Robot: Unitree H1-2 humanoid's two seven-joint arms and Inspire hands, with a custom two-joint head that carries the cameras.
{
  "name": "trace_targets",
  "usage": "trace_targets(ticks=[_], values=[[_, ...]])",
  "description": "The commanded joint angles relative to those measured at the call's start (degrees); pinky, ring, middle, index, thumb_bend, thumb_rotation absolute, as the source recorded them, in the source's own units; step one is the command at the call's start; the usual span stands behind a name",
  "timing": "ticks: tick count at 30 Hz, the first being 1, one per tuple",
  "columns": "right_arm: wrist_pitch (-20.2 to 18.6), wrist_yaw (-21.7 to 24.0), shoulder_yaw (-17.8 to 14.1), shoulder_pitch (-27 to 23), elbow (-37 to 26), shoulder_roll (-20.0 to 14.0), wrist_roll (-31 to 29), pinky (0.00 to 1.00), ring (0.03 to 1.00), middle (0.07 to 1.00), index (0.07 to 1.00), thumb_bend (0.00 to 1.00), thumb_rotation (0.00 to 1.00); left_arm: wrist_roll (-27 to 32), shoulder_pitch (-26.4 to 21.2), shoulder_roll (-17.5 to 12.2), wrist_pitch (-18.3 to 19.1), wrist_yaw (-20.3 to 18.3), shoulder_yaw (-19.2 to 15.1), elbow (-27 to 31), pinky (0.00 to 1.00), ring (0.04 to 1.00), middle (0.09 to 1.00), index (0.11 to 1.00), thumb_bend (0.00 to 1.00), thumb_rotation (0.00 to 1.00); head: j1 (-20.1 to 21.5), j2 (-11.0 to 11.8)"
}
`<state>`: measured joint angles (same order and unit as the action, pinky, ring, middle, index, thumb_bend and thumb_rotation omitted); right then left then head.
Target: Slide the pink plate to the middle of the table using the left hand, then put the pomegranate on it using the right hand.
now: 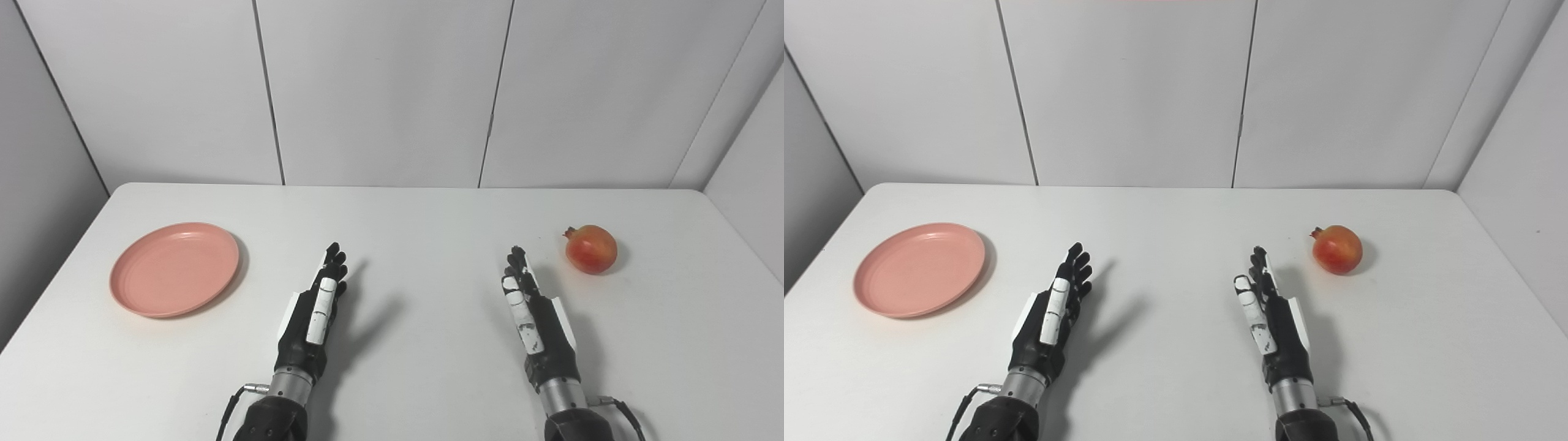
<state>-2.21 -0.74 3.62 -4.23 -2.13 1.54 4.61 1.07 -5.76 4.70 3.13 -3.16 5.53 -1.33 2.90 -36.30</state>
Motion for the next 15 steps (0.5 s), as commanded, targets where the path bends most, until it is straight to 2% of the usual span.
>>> trace_targets(ticks=[1,8,15], values=[[1.57,-0.16,0.11,-1.58,-1.31,-0.16,0.42,1.00,1.000,1.000,1.000,0.67,0.96,-0.14,-1.30,0.33,-1.77,0.07,0.20,0.85,1.00,1.000,1.000,1.000,0.71,0.99,-0.08,0.04],[1.71,0.93,-0.28,-1.60,-1.73,0.05,-2.22,1.00,1.000,1.000,1.000,0.70,0.93,0.86,-1.19,0.45,-1.38,-0.67,0.21,1.58,1.00,1.000,1.000,1.000,0.71,0.99,-0.07,-0.21],[1.32,0.32,0.24,-1.47,-1.83,-0.31,0.16,1.00,1.000,1.000,1.000,0.68,0.96,-0.57,-1.12,0.22,-1.16,-0.08,0.47,1.59,1.00,1.000,1.000,1.000,0.70,1.00,0.13,-0.45]])
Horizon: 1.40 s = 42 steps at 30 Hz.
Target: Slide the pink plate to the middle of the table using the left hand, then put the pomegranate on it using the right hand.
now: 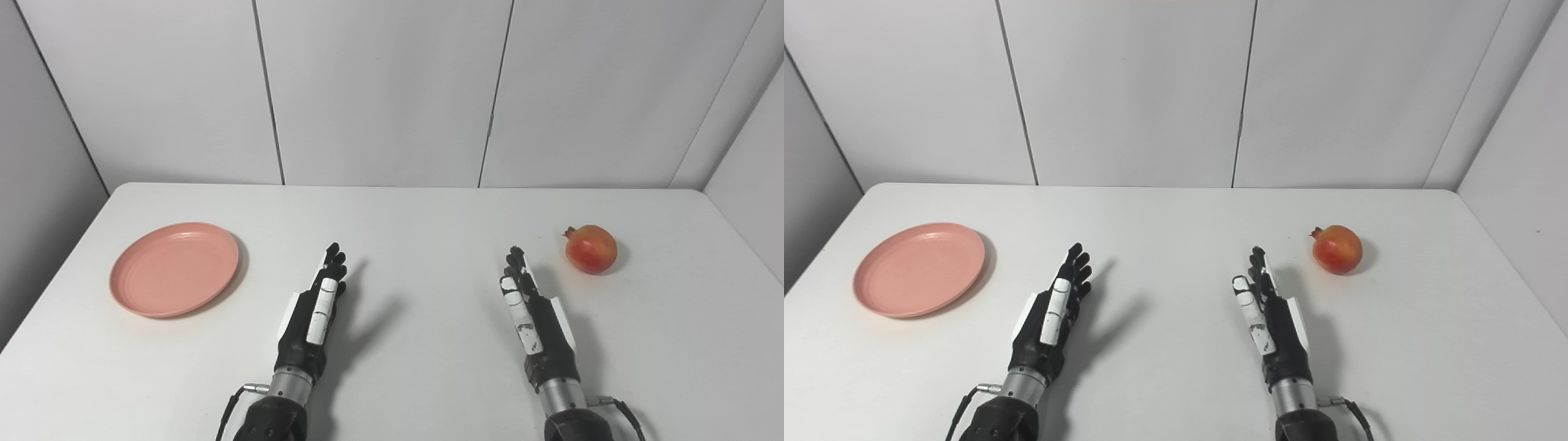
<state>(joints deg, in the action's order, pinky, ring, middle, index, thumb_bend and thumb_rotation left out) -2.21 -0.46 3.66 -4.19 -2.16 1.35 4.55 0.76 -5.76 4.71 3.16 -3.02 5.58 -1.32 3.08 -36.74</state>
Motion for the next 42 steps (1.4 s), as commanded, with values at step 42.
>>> trace_targets(ticks=[42], values=[[5.88,3.78,-1.05,-0.87,0.00,-3.69,-6.16,1.00,1.000,1.000,1.000,0.64,0.91,-3.84,-1.86,1.81,-5.00,1.00,2.97,-2.48,1.00,1.000,1.000,1.000,0.70,1.00,-16.40,5.04]])
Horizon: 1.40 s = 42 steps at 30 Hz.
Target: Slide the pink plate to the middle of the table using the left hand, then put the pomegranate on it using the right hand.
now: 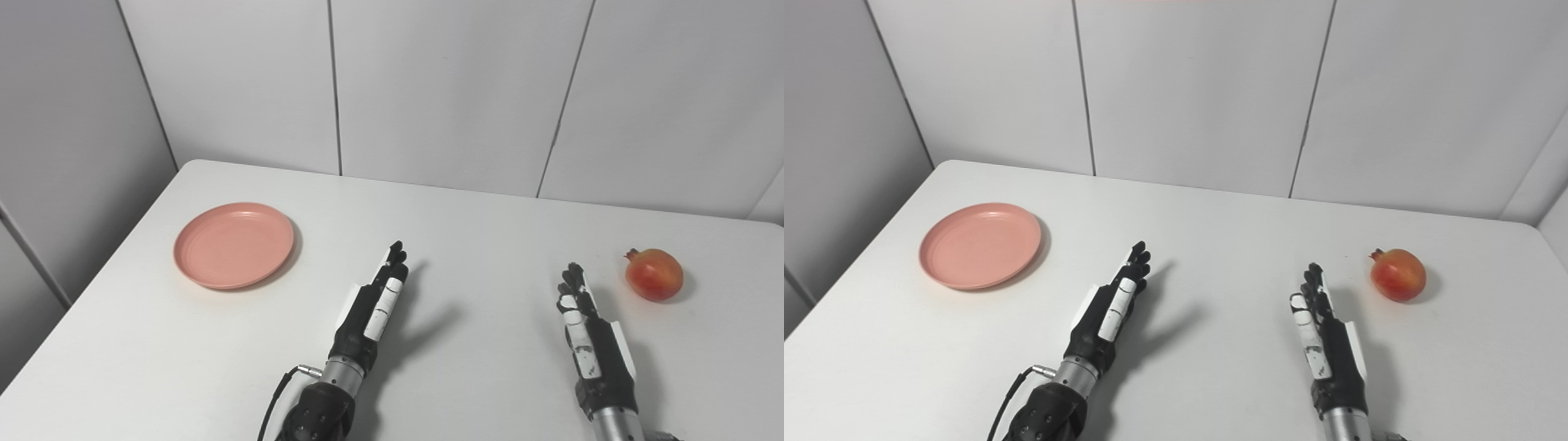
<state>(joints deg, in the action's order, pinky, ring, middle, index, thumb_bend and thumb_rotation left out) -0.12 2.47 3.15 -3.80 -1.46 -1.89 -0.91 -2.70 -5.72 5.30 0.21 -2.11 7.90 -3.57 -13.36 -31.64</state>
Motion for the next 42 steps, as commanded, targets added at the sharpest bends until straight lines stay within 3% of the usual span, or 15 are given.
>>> trace_targets(ticks=[1,5,7,10,14,23,33,42], values=[[4.14,1.67,-0.70,-1.49,0.09,-0.86,-1.73,1.00,1.000,1.000,1.000,0.65,0.92,-0.40,-2.46,1.28,-2.88,-0.06,0.86,-1.16,1.00,1.000,1.000,1.000,0.70,1.00,-1.64,0.59],[5.64,3.76,-1.11,-1.72,1.77,-2.22,-3.68,1.00,1.000,1.000,1.000,0.66,0.95,-0.01,-3.93,1.48,-4.18,-0.34,1.23,-3.18,1.00,1.000,1.000,1.000,0.71,1.00,-3.86,1.65],[6.61,4.13,-1.52,-1.45,1.93,-2.63,-3.99,1.00,1.000,1.000,1.000,0.61,0.96,0.09,-4.43,1.73,-4.33,-0.10,1.15,-3.84,1.00,1.000,1.000,1.000,0.71,1.00,-4.48,2.12],[7.26,4.59,-1.68,-1.37,2.13,-3.21,-3.88,1.00,1.000,1.000,1.000,0.60,0.97,-1.46,-4.80,3.03,-2.73,2.95,-0.05,-3.63,1.00,1.000,1.000,1.000,0.77,1.00,-4.74,2.55],[7.34,5.19,-1.63,-1.54,2.29,-3.85,-4.07,1.00,1.000,1.000,1.000,0.59,0.97,-0.66,-6.43,3.38,-4.74,3.97,-1.60,-4.84,1.00,1.000,1.000,1.000,0.75,1.00,-4.69,2.77],[8.79,5.48,-1.83,-1.47,3.10,-3.69,-4.18,1.00,1.000,1.000,1.000,0.58,0.96,3.53,-10.50,1.37,-5.61,3.10,-5.81,-3.38,1.00,1.000,1.000,1.000,0.72,1.00,-4.54,2.67],[9.01,5.05,-1.54,-1.21,1.83,-3.08,-3.20,1.00,1.000,1.000,1.000,0.57,0.97,7.48,-13.60,-1.32,-3.00,3.86,-11.13,2.23,1.00,0.990,0.994,0.995,0.76,1.00,-3.68,1.75],[8.73,4.81,-1.26,-0.52,0.77,-2.27,-2.78,1.00,1.000,1.000,1.000,0.58,0.96,7.39,-13.85,-3.90,0.70,4.33,-13.01,6.40,0.98,0.964,0.967,0.962,0.79,1.00,-3.18,1.57]])
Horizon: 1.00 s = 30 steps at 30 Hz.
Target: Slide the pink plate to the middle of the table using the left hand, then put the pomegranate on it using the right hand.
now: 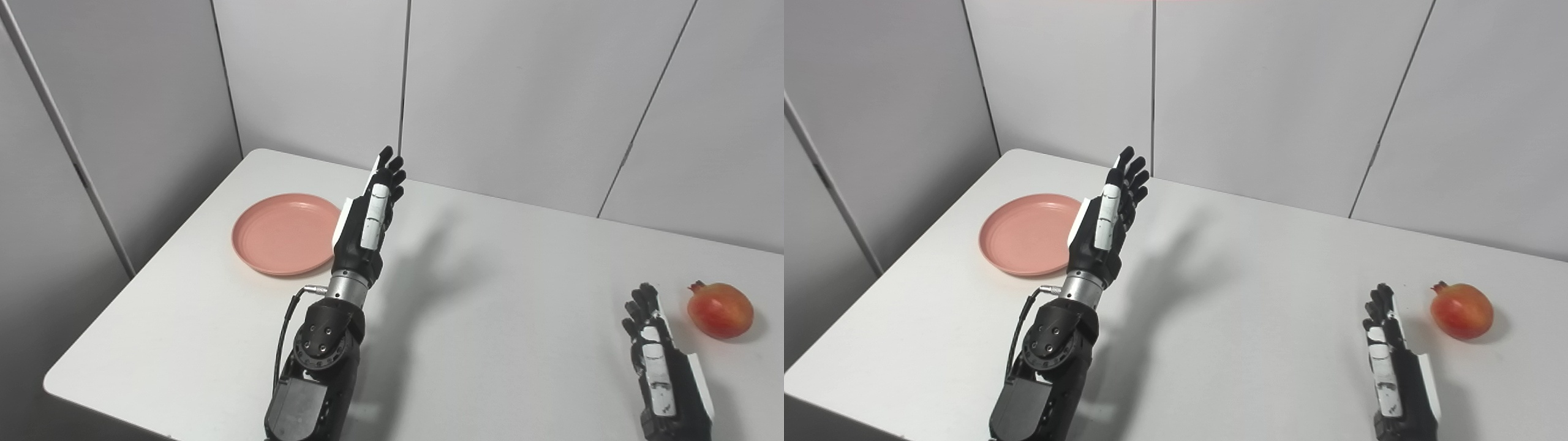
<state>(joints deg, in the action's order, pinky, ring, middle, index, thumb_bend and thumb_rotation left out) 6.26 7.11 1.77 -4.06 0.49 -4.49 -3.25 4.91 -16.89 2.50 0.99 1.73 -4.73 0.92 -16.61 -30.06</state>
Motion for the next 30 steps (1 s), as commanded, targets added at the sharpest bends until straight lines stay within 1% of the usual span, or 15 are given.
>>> trace_targets(ticks=[1,3,4,6,7,9,12,15,17,22,24,26,30], values=[[2.30,0.40,0.13,-0.29,-1.15,0.29,-0.70,1.00,1.000,1.000,1.000,0.58,0.96,-0.39,-2.96,-1.62,0.34,0.90,-0.99,1.91,0.96,0.950,0.955,0.949,0.79,1.00,-0.11,0.08],[2.35,0.83,0.24,-0.35,-1.08,0.10,-0.82,1.00,1.000,1.000,1.000,0.58,0.96,-0.86,-3.38,-2.38,0.63,1.69,-1.96,1.74,0.95,0.942,0.948,0.942,0.79,1.00,-0.24,0.11],[2.40,1.02,0.32,-0.36,-1.05,-0.02,-0.76,1.00,1.000,1.000,1.000,0.57,0.98,-1.08,-3.53,-2.69,0.61,2.03,-2.31,1.63,0.93,0.932,0.940,0.937,0.78,1.00,-0.24,0.11],[2.44,1.10,0.29,-0.32,-1.06,-0.15,-0.76,1.00,1.000,1.000,1.000,0.57,0.98,-1.31,-3.91,-4.01,-0.22,2.20,-3.18,0.52,0.92,0.928,0.935,0.934,0.79,1.00,-0.37,0.07],[2.29,1.19,0.18,-0.28,-1.14,-0.16,-1.00,1.00,1.000,1.000,1.000,0.56,0.98,-1.32,-4.18,-5.03,-1.13,2.22,-3.79,-0.53,0.94,0.935,0.937,0.935,0.80,1.00,-0.50,0.04],[1.91,1.31,-0.05,-0.21,-1.31,-0.13,-1.32,1.00,1.000,1.000,1.000,0.55,0.98,-1.19,-4.60,-6.67,-2.45,2.33,-4.79,-2.05,0.93,0.930,0.932,0.931,0.79,1.00,-0.73,0.09],[1.54,1.49,-0.31,-0.23,-1.40,-0.11,-1.86,1.00,1.000,1.000,1.000,0.57,0.97,-1.09,-5.17,-8.15,-2.93,2.83,-5.90,-3.38,0.93,0.924,0.924,0.923,0.80,1.00,-1.01,0.12],[1.18,1.56,-0.42,-0.33,-1.43,-0.11,-2.35,1.00,1.000,1.000,1.000,0.58,0.96,-0.91,-5.78,-9.21,-3.02,3.26,-6.87,-4.57,0.91,0.911,0.907,0.900,0.78,1.00,-1.12,0.27],[1.10,1.54,-0.43,-0.39,-1.45,-0.10,-2.41,1.00,1.000,1.000,1.000,0.57,0.96,-0.93,-5.98,-9.84,-2.92,3.46,-7.35,-5.01,0.90,0.901,0.898,0.886,0.81,1.00,-1.17,0.37],[1.16,1.34,-0.41,-0.45,-1.49,-0.11,-2.20,1.00,1.000,1.000,1.000,0.56,0.96,-2.63,-6.14,-11.01,-3.13,5.61,-8.78,-5.46,0.90,0.880,0.880,0.868,0.83,1.00,-1.43,0.53],[1.21,1.58,-0.31,-0.41,-1.51,-0.37,-2.14,1.00,1.000,1.000,1.000,0.58,0.96,-3.11,-6.06,-11.37,-3.39,6.64,-9.51,-5.19,0.87,0.874,0.876,0.873,0.83,1.00,-1.40,0.49],[1.27,1.76,-0.24,-0.38,-1.52,-0.59,-2.09,1.00,1.000,1.000,1.000,0.59,0.97,-3.28,-5.99,-11.67,-2.71,7.61,-10.39,-4.51,0.86,0.857,0.860,0.857,0.83,1.00,-1.54,0.45],[1.46,2.09,-0.22,-0.42,-1.58,-0.79,-2.42,1.00,1.000,1.000,1.000,0.59,0.98,-4.52,-5.92,-13.27,-4.35,9.23,-11.93,-5.20,0.83,0.836,0.833,0.821,0.81,1.00,-1.71,0.47]])
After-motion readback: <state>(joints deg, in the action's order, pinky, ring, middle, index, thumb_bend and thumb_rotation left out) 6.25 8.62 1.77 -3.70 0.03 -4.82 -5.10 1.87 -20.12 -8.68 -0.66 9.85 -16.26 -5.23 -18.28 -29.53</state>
